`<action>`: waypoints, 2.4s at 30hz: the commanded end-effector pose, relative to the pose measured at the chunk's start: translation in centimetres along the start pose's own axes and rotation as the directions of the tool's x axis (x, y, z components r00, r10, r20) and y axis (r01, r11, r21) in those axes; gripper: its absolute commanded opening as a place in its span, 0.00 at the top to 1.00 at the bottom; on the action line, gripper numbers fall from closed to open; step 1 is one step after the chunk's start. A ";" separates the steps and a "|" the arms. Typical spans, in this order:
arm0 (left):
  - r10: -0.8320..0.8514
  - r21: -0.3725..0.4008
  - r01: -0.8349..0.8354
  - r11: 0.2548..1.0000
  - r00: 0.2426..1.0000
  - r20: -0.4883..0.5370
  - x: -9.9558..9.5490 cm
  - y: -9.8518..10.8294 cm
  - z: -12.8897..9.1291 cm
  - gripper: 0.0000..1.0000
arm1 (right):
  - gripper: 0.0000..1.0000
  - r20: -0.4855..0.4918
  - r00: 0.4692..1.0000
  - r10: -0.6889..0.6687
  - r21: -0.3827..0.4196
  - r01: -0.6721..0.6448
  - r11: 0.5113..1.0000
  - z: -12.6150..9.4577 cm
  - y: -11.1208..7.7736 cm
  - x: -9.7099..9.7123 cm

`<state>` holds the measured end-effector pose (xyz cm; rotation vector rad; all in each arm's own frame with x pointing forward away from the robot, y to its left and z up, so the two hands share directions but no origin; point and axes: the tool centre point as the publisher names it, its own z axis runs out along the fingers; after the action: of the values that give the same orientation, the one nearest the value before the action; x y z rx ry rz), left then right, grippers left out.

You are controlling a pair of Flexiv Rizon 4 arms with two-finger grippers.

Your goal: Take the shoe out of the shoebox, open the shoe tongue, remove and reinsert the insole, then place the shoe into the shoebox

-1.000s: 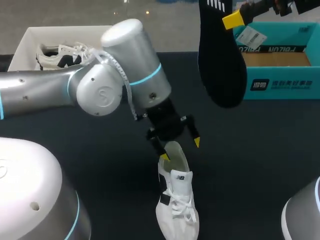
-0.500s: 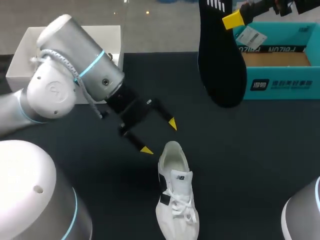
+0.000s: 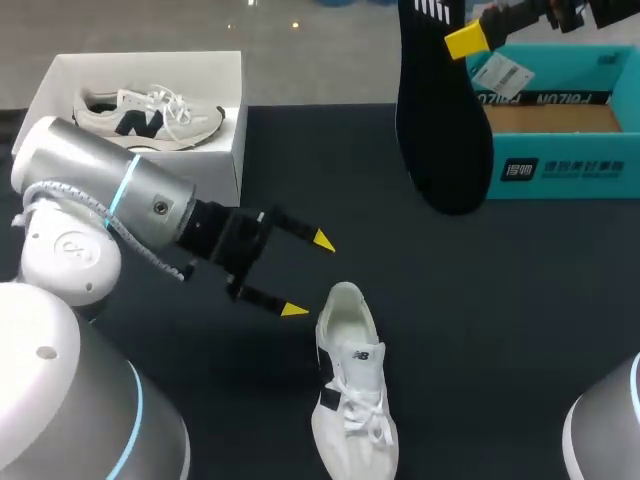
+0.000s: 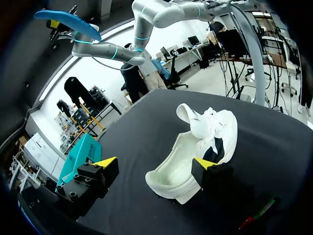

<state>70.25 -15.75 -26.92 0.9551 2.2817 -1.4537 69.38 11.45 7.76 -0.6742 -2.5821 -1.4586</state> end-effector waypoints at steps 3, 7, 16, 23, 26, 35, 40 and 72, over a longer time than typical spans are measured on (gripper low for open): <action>0.233 0.089 -0.275 0.957 0.918 0.321 -0.2 -1.7 -1.1 0.00 | 1.00 -0.002 1.000 0.001 0.005 -0.001 1.000 0.1 0.2 -0.1; 0.312 0.120 -0.373 0.920 0.883 0.351 -0.8 -1.8 -1.3 0.00 | 1.00 -0.002 1.000 0.001 0.005 -0.001 1.000 0.1 0.2 -0.1; 0.421 0.207 -0.537 0.818 0.803 0.422 -2.0 -2.9 -0.2 0.00 | 1.00 -0.002 1.000 0.001 0.005 -0.001 1.000 0.1 0.2 -0.1; 0.490 0.183 -0.605 0.775 0.758 0.430 -3.6 -4.2 1.0 0.00 | 1.00 -0.002 1.000 0.001 0.005 -0.001 1.000 0.1 0.2 -0.1; 0.511 0.149 -0.617 0.773 0.745 0.429 -4.3 -4.7 1.5 0.00 | 1.00 -0.002 1.000 0.001 0.005 -0.001 1.000 0.1 0.2 -0.1; 0.542 0.070 -0.633 0.771 0.710 0.448 -6.0 -6.0 2.1 0.00 | 1.00 -0.002 1.000 0.001 0.005 -0.001 1.000 0.1 0.2 -0.1; 0.565 -0.016 -0.630 0.776 0.684 0.461 -6.5 -6.0 2.4 0.00 | 1.00 -0.002 1.000 0.001 0.005 -0.001 1.000 0.1 0.2 -0.1; 0.565 -0.016 -0.630 0.776 0.684 0.461 -6.5 -6.0 2.4 0.00 | 1.00 -0.002 1.000 0.001 0.005 -0.001 1.000 0.1 0.2 -0.1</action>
<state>70.90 -21.83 -20.17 1.1302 1.3557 -1.3572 69.37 11.46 7.73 -0.6736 -2.5819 -1.4592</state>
